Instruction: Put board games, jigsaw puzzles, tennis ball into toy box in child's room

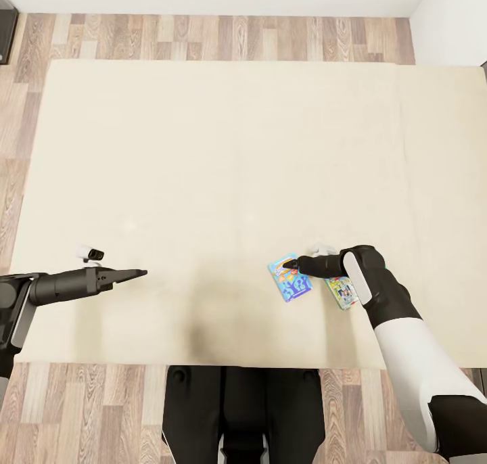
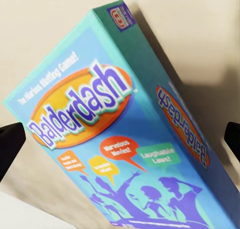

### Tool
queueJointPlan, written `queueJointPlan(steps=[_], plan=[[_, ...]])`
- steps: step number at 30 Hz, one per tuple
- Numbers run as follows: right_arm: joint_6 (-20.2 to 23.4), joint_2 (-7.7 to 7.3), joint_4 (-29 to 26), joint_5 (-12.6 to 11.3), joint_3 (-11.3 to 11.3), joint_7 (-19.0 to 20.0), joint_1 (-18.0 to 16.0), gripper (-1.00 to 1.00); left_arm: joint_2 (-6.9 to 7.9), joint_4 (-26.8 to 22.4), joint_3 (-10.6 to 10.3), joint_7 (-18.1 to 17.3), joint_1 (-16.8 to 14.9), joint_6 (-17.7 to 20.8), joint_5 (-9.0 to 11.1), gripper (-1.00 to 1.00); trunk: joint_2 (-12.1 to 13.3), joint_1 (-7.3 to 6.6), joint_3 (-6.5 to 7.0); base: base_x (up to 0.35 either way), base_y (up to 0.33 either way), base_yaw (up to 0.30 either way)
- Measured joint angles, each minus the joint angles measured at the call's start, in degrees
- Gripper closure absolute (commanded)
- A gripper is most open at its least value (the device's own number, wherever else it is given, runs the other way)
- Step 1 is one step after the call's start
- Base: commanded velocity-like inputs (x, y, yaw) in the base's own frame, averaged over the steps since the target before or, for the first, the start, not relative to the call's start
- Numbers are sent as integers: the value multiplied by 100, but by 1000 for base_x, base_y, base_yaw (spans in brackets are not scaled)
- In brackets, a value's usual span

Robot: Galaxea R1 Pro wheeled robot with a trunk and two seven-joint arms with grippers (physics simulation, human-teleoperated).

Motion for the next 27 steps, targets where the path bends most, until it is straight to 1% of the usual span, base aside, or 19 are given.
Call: queueJointPlan(steps=[22, 27], plan=[[0, -5, 6, 0, 0, 0, 0, -100, 0, 0, 10, 0, 0, 0, -7, -100, 0, 0, 0, 0, 0, 0], [-1, -13, 12, -1, 1, -1, 0, -100, 0, -2, 11, 0, 1, 0, -8, -100, 0, 0, 0, 0, 103, 0]])
